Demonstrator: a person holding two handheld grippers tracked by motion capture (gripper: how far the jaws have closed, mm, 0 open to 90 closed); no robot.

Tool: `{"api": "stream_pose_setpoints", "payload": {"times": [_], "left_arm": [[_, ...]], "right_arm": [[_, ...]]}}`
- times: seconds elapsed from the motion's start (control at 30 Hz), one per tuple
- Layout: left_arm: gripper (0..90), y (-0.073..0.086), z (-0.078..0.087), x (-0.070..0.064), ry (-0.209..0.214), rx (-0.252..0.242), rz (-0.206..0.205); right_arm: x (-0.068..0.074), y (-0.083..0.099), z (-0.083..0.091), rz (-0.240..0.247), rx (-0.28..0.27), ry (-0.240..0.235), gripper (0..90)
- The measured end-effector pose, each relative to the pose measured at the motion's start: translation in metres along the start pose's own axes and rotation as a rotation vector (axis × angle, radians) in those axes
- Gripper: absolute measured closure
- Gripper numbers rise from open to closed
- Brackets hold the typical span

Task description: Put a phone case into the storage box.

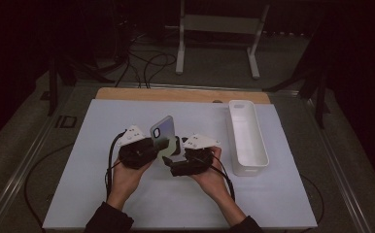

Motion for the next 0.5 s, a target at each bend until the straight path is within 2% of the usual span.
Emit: {"api": "stream_pose_setpoints", "payload": {"times": [0.3,0.5], "left_arm": [[85.8,0.003,0.001,0.004,-0.025,-0.007,0.003],[85.8,0.006,0.0,0.004,-0.029,-0.002,0.002]], "right_arm": [[-0.01,-0.002,0.011,0.005,0.006,0.014,10.3],[-0.012,-0.011,0.016,0.008,-0.01,0.017,10.3]]}}
Point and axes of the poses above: each handheld gripper's, and its own axes: z roughly backward along the jaws, y roughly out of its underside, x roughly to its left, the point moved 5 cm from there along -z, roughly forward along the jaws, and after that the axes turned 10 degrees about z, right-handed, at the moved point
